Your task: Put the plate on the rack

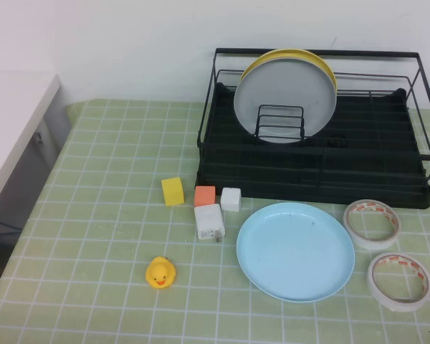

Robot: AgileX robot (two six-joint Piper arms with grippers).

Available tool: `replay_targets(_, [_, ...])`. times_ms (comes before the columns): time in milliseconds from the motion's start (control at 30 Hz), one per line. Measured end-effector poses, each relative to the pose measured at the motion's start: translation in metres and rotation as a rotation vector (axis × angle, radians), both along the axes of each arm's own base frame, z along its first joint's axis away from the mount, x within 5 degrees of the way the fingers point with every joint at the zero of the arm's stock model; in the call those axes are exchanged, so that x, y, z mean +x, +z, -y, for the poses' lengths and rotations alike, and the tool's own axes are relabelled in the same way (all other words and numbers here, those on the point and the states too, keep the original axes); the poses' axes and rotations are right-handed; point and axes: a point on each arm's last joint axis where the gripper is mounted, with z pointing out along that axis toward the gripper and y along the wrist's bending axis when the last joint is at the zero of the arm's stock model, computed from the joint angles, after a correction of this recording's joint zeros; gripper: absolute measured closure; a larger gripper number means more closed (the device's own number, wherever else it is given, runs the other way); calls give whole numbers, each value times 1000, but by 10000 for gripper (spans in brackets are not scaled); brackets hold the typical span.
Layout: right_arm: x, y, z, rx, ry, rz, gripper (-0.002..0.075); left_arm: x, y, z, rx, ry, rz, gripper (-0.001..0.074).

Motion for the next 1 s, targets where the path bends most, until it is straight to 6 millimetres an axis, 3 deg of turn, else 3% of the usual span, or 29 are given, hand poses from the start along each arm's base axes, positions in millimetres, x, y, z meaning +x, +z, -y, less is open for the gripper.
replay_targets(1000, [0, 1, 0, 4, 3, 15, 716, 0, 0, 0, 2, 0, -2, 736])
